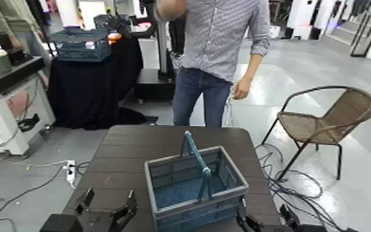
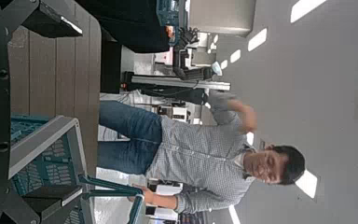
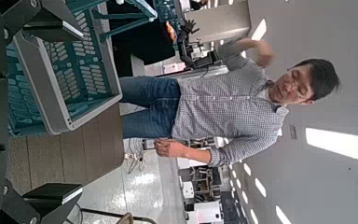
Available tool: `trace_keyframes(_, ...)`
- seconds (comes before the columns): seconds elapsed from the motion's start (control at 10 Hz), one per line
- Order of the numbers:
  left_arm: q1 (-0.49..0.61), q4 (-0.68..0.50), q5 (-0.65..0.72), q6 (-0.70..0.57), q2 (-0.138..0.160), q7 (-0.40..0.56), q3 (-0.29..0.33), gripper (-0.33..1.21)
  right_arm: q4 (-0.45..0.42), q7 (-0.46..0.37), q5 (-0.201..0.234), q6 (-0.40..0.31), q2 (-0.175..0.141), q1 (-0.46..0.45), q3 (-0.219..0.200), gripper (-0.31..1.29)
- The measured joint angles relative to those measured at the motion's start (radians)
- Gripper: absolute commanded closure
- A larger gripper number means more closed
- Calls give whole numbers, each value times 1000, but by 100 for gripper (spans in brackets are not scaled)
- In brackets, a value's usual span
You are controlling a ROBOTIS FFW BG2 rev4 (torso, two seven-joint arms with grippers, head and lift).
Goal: Grasp the handle of the crate.
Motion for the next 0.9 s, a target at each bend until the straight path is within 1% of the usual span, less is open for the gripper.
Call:
trace_keyframes(0.3,1,1,6,-5,-4,-9,6,11,0,-1,-1,0,1,1,0,16)
trace_keyframes(0.5,-3,6,31,1,-11,-34,12,11,0,-1,-1,0,2,2,0,16)
trace_keyframes(0.7,-44,17,110,52,-20,-129,42,11,0,-1,-1,3,2,2,-1,16)
trace_keyframes(0.8,-67,7,155,91,-13,-134,46,11,0,-1,-2,3,3,2,-1,16)
trace_keyframes(0.9,-89,-13,208,158,0,-147,44,11,0,-1,-2,4,4,2,-1,16)
